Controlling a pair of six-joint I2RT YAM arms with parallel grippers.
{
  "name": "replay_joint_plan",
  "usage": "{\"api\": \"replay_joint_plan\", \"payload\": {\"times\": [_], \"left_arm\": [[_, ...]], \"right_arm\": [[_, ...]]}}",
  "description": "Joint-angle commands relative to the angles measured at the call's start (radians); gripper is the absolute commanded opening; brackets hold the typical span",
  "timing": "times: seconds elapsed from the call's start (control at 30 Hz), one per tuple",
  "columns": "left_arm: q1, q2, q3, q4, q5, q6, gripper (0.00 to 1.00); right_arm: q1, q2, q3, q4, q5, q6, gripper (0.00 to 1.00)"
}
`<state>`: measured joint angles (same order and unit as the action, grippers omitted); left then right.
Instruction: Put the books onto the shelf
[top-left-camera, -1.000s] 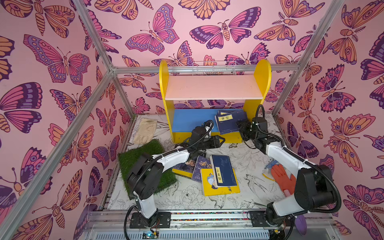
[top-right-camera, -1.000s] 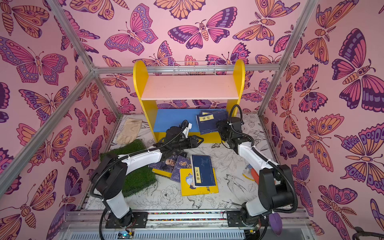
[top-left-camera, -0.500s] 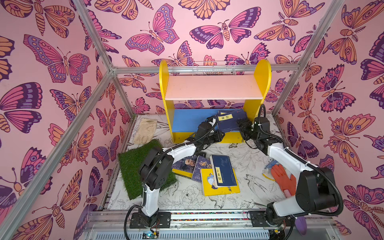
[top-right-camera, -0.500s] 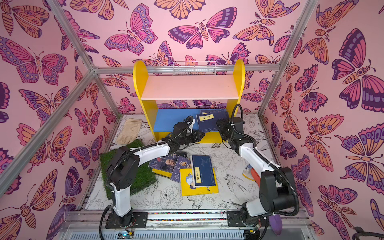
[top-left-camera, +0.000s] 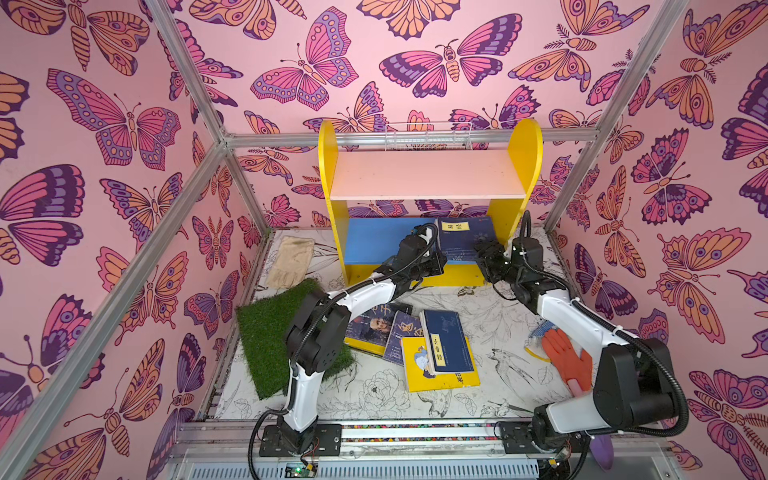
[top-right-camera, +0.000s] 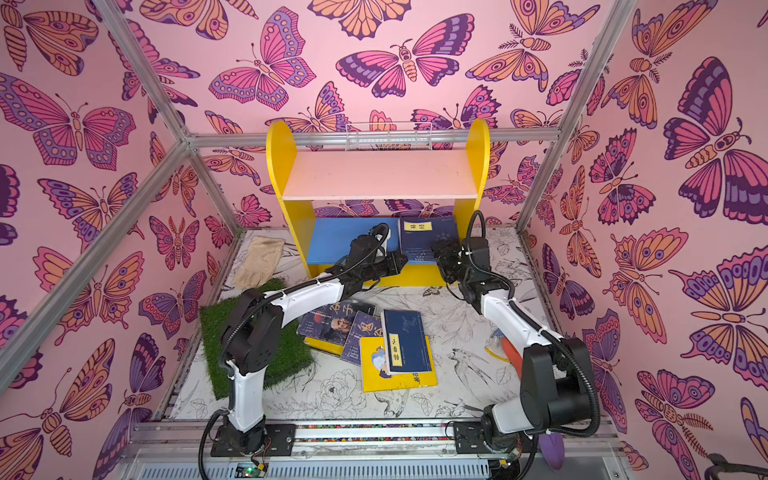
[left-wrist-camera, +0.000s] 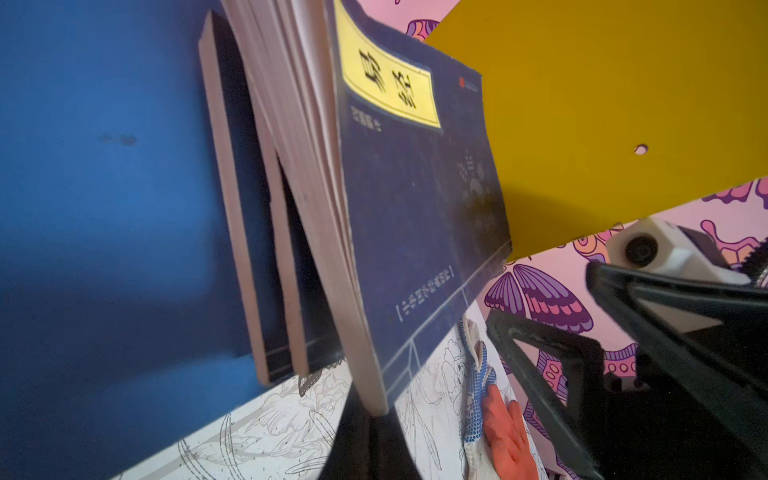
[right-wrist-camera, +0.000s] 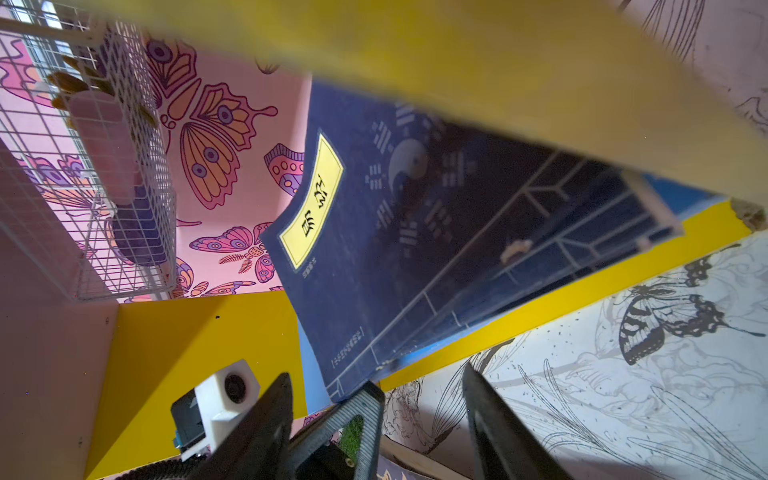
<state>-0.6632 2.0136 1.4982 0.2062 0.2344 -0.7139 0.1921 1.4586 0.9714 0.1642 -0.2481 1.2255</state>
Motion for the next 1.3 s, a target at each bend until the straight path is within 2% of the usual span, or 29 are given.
{"api": "replay_joint_plan", "payload": {"times": [0.0,0.2,0.43,0.6,0.73,0.93,1.13,1.2,1.27], "left_arm": [[0.011,0.013,0.032,-0.016,-0.012,0.024,0.05],[0.018,0.019,0.041,-0.034,0.009,0.016,0.03],[0.047,-0.011,0.043,-0.091,0.098,-0.037,0.00],[0.052,-0.011,0.089,-0.209,0.125,0.013,0.00],[0.053,-0.014,0.086,-0.227,0.109,0.028,0.00],[0.052,-0.132,-0.046,-0.187,0.050,0.058,0.00],[0.047,-0.303,-0.264,-0.179,-0.009,0.087,0.00],[0.045,-0.349,-0.350,-0.180,0.002,0.094,0.00],[0.043,-0.378,-0.412,-0.186,0.039,0.093,0.06]], "right_arm": [[-0.007,-0.023,-0.008,0.035,-0.017,-0.008,0.65],[-0.009,-0.030,-0.018,0.035,-0.023,-0.009,0.65],[-0.009,-0.056,-0.044,0.017,-0.023,-0.021,0.65],[-0.011,-0.069,-0.064,0.011,-0.021,-0.032,0.65],[-0.010,-0.077,-0.072,0.009,-0.033,-0.039,0.65],[-0.003,-0.152,-0.111,-0.119,-0.044,-0.179,0.64],[0.059,-0.244,-0.246,-0.276,-0.011,-0.406,0.64],[0.076,-0.253,-0.298,-0.311,-0.047,-0.484,0.64],[0.081,-0.247,-0.334,-0.323,-0.097,-0.531,0.64]]}}
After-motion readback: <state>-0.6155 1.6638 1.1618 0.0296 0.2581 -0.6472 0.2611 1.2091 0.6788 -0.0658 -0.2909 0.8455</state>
